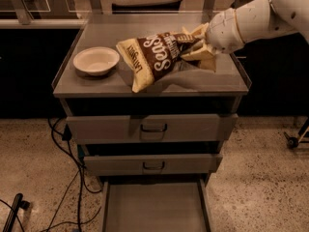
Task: Pick brown chip bag from bottom drawer and place on counter
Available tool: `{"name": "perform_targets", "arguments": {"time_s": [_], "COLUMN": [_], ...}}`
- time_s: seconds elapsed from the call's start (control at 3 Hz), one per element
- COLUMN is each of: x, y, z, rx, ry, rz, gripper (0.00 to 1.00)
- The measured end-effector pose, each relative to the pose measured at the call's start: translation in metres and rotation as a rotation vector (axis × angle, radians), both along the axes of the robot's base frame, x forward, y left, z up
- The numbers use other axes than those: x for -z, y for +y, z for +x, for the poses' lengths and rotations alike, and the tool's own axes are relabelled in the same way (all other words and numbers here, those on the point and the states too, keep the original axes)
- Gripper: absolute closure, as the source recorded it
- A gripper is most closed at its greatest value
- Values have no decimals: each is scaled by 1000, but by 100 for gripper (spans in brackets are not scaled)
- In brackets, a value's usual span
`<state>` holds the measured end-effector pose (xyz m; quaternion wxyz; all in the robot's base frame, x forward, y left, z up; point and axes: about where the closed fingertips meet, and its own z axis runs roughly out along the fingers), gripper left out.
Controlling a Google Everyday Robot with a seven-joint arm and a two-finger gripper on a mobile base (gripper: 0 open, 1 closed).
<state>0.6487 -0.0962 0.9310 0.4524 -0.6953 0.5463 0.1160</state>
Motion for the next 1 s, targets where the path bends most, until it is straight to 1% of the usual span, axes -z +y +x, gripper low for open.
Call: {"name": "perform_targets", "arguments": {"time_s": [0.33, 0.67, 1.0], "x": [-7, 15, 37], "y": [-17, -17, -13], "z": [23, 34, 39], "rx": [154, 249, 260], "ry": [19, 65, 79], "rz": [0, -10, -43], "gripper": [100, 100, 100]}}
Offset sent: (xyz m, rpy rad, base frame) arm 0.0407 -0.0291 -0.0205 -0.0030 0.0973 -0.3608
